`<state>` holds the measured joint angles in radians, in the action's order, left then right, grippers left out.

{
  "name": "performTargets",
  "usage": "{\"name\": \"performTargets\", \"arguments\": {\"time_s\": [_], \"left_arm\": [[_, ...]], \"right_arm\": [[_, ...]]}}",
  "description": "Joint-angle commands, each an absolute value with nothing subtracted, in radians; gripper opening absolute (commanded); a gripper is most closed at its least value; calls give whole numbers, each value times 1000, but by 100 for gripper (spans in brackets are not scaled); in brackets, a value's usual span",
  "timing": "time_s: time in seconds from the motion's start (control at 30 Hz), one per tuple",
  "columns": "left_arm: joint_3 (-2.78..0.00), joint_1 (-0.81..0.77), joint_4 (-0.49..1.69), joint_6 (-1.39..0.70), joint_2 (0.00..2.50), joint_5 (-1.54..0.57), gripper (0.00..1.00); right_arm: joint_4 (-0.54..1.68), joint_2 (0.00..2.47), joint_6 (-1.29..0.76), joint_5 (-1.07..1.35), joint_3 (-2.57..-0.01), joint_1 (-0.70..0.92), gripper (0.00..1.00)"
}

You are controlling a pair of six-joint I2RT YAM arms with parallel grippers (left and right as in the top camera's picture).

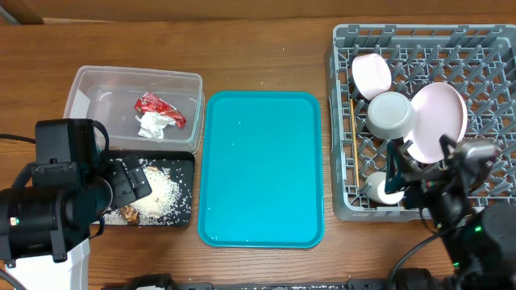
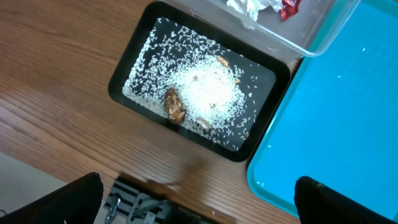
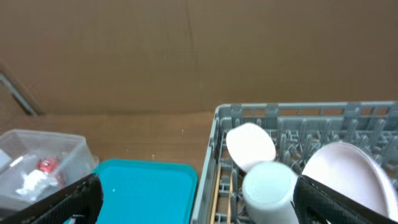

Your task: Sort waste into correct bins and load items into the dishwasher

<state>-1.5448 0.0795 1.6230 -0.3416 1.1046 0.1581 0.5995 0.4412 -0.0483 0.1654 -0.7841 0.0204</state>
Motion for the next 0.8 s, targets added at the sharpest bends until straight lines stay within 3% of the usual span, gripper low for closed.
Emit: {"name": "performTargets", "arguments": {"time_s": [0.0, 0.53, 0.77], "left_arm": [[-1544, 85, 1622, -356, 1106, 164, 100], [-1544, 85, 1622, -356, 1106, 164, 100], [-1544, 85, 1622, -356, 1106, 164, 100]], "right_arm": [[548, 344, -36, 185, -626, 17, 100], [1, 3, -37, 185, -16, 17, 100], [33, 3, -36, 155, -7, 15, 100]]}}
